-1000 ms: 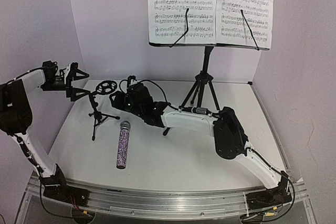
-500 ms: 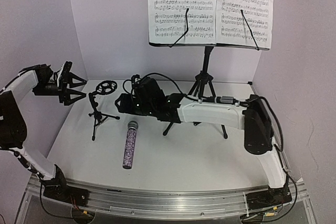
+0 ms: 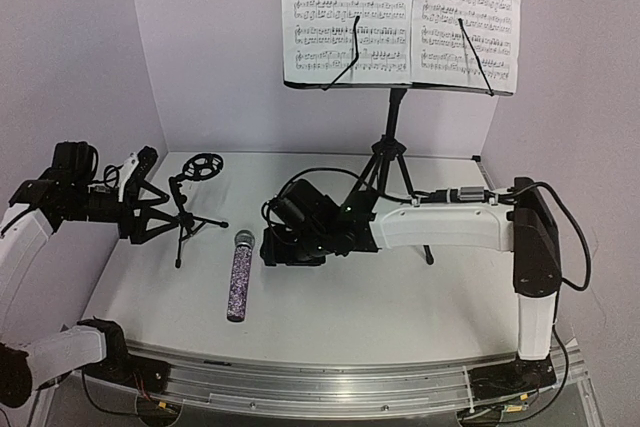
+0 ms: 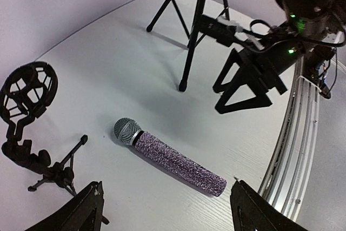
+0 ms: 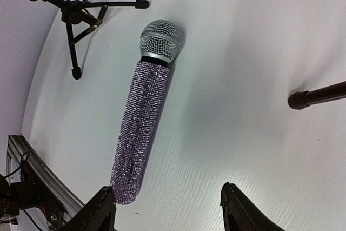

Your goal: Pack up the instrument practice props

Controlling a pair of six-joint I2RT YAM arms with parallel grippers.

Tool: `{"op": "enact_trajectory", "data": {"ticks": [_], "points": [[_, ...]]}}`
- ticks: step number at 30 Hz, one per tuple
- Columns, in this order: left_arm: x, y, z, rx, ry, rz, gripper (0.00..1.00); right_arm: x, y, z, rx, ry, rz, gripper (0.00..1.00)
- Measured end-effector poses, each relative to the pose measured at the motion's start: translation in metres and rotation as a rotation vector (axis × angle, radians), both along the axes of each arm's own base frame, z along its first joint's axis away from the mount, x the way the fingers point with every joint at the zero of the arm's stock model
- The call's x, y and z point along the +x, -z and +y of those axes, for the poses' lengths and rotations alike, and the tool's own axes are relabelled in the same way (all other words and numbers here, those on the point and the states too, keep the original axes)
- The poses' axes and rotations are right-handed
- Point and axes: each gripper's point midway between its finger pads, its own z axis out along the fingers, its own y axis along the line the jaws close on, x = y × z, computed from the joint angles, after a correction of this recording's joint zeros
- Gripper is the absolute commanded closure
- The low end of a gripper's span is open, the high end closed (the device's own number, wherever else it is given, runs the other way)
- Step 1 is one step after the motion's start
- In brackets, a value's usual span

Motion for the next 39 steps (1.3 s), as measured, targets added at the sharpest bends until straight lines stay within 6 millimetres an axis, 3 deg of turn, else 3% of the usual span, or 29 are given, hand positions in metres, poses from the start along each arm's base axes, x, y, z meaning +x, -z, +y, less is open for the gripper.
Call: {"op": "enact_trajectory", "data": {"ticks": [5, 9, 12, 15, 19, 21, 23, 27, 31, 34, 39], "points": [[0.007, 0.024, -0.013, 0.089, -0.05, 0.086, 0.22, -0.01, 0.009, -0.011, -0.052, -0.022, 0.021, 0.35], [-0.007, 0.042, -0.055, 0.182, 0.06, 0.111, 0.26, -0.027, 0.019, -0.034, -0.12, -0.076, 0.05, 0.36], [-0.022, 0.039, -0.082, 0.19, 0.168, 0.113, 0.31, -0.043, 0.022, -0.053, -0.171, -0.136, 0.072, 0.38], [-0.019, 0.002, -0.092, 0.136, 0.203, 0.042, 0.32, -0.062, 0.015, -0.072, -0.215, -0.214, 0.082, 0.39], [-0.018, -0.083, -0.108, -0.046, 0.23, -0.07, 0.3, -0.092, -0.018, -0.085, -0.206, -0.356, 0.096, 0.4], [-0.019, -0.14, -0.116, -0.172, 0.242, -0.129, 0.29, -0.106, -0.049, -0.089, -0.159, -0.413, 0.091, 0.4], [-0.019, -0.192, -0.12, -0.279, 0.249, -0.18, 0.28, -0.115, -0.092, -0.092, -0.076, -0.449, 0.053, 0.4], [-0.01, -0.281, -0.127, -0.444, 0.247, -0.268, 0.29, -0.121, -0.209, -0.095, 0.16, -0.477, -0.099, 0.4], [0.015, -0.346, -0.137, -0.552, 0.214, -0.335, 0.3, -0.115, -0.316, -0.107, 0.353, -0.426, -0.276, 0.42], [0.041, -0.368, -0.147, -0.602, 0.182, -0.355, 0.33, -0.098, -0.369, -0.123, 0.425, -0.305, -0.397, 0.49], [0.082, -0.359, -0.164, -0.608, 0.114, -0.325, 0.38, -0.058, -0.416, -0.142, 0.443, -0.071, -0.546, 0.5]]}}
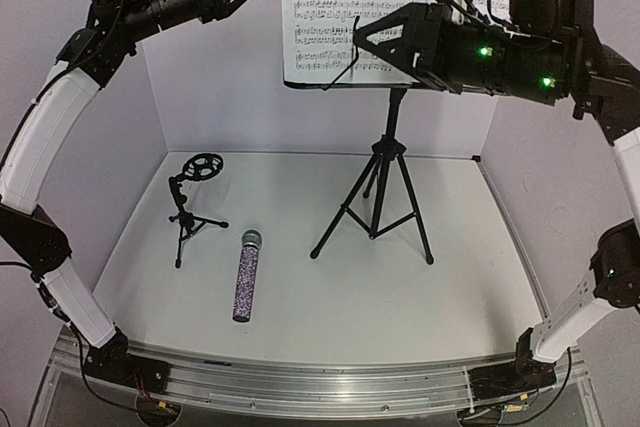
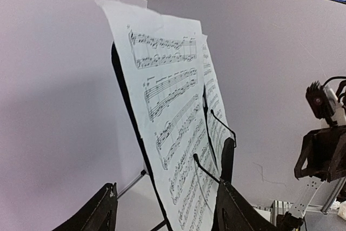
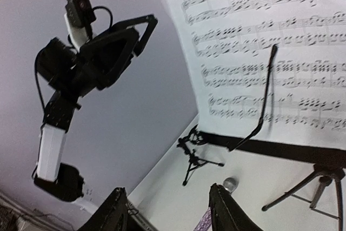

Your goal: Pack up the instrument practice props

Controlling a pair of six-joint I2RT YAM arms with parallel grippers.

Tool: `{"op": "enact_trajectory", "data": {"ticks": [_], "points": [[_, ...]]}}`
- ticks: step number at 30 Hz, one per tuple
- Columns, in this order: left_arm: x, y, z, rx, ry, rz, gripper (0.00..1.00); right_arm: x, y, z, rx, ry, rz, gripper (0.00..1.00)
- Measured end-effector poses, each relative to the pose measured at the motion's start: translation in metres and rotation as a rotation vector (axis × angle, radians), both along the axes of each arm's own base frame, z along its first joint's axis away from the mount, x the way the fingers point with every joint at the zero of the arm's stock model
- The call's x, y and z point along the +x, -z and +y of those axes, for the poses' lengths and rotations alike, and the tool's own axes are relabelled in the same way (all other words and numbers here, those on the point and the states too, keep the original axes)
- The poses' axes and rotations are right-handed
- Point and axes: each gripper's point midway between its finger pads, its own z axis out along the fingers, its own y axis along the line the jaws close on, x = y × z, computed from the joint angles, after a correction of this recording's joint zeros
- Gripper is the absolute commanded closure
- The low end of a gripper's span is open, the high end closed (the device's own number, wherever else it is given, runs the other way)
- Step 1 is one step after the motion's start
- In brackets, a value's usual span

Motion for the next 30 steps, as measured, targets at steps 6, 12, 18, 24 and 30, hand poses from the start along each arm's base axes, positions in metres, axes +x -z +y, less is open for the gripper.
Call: {"op": "enact_trajectory", "data": {"ticks": [6, 12, 18, 24, 30], "points": [[0.019, 0.016, -0.02, 0.014, -0.018, 0.033, 0.44, 0.062, 0.003, -0.005, -0.023, 0.25, -0.025, 0.47], [0.017, 0.015, -0.025, 0.02, -0.018, 0.011, 0.58, 0.104, 0.03, -0.002, -0.094, 0.38, -0.015, 0.57], [0.016, 0.015, -0.025, 0.024, -0.019, -0.002, 0.65, 0.111, 0.035, 0.002, -0.087, 0.387, -0.005, 0.66], [0.018, 0.018, -0.029, 0.034, -0.018, -0.007, 0.65, 0.113, 0.033, 0.004, -0.062, 0.394, -0.006, 0.76], [0.025, 0.026, -0.035, 0.046, -0.016, 0.006, 0.89, 0.117, 0.047, 0.01, -0.085, 0.404, 0.004, 0.86]]}}
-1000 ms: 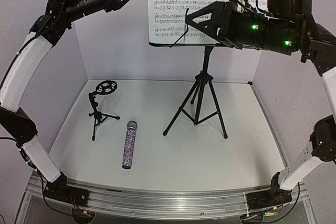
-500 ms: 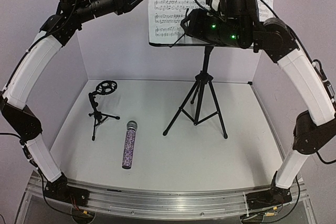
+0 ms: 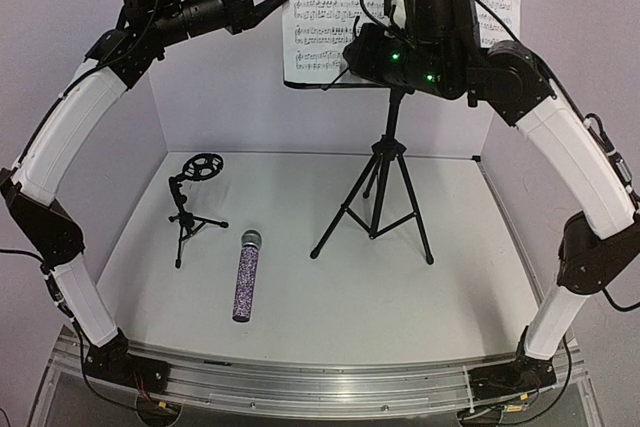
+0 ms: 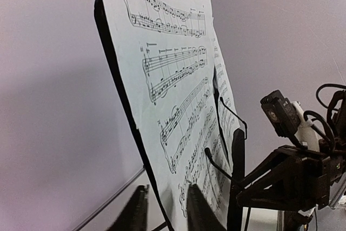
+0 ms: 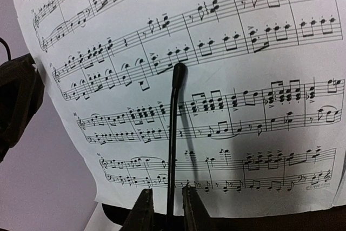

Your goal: Pack up the instrument practice props

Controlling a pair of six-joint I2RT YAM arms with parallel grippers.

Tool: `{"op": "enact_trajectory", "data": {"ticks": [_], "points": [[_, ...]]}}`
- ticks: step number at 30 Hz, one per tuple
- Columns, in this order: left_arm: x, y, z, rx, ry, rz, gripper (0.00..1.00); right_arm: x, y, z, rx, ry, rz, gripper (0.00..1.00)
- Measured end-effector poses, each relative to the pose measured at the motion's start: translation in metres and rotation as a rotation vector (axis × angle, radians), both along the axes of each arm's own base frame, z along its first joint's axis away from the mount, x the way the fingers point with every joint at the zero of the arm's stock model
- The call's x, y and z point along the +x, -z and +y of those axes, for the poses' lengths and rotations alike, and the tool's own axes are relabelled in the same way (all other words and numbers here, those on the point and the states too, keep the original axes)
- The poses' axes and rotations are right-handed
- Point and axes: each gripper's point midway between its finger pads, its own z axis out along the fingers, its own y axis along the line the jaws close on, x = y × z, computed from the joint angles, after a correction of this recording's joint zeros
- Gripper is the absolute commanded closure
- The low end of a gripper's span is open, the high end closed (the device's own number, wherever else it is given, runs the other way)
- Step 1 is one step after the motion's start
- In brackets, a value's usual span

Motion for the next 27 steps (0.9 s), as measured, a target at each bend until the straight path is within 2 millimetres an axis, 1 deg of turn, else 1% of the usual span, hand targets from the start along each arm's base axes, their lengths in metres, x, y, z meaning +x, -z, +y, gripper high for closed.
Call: {"op": "enact_trajectory", "data": {"ticks": [1, 2, 3, 6, 13, 15, 18, 22, 25, 27], "points": [[0.001, 0.001, -0.001, 0.002, -0.001, 0.003, 0.96, 0.001, 0.002, 0.001, -0.003, 0.001, 0.001, 0.89], [0.002, 0.003, -0.001, 0.003, -0.002, 0.007, 0.99, 0.001, 0.003, 0.001, -0.005, 0.002, 0.002, 0.91], [0.003, 0.004, -0.002, 0.003, -0.005, 0.01, 1.0, 0.001, 0.004, 0.002, -0.004, 0.003, 0.002, 0.94], [0.005, 0.002, 0.001, -0.002, -0.02, 0.004, 1.0, 0.004, 0.004, 0.002, 0.005, 0.013, 0.002, 1.0], [0.007, 0.017, -0.003, 0.019, -0.013, 0.03, 1.0, 0.006, 0.003, 0.005, 0.046, 0.015, -0.006, 1.0], [0.007, 0.019, -0.003, 0.021, -0.014, 0.033, 1.0, 0.006, 0.003, 0.005, 0.05, 0.016, -0.007, 1.0], [0.005, 0.014, 0.003, 0.012, -0.022, 0.022, 1.0, 0.005, 0.003, 0.003, 0.054, 0.016, -0.008, 1.0], [-0.002, -0.003, 0.02, -0.01, -0.055, -0.015, 1.0, 0.002, 0.003, -0.002, 0.062, 0.016, -0.009, 1.0], [-0.002, -0.02, 0.042, -0.031, -0.109, -0.065, 1.0, 0.0, 0.003, -0.004, 0.068, 0.015, -0.009, 1.0], [0.001, -0.029, 0.06, -0.043, -0.155, -0.091, 1.0, 0.0, 0.003, -0.004, 0.071, 0.014, -0.01, 1.0]]}}
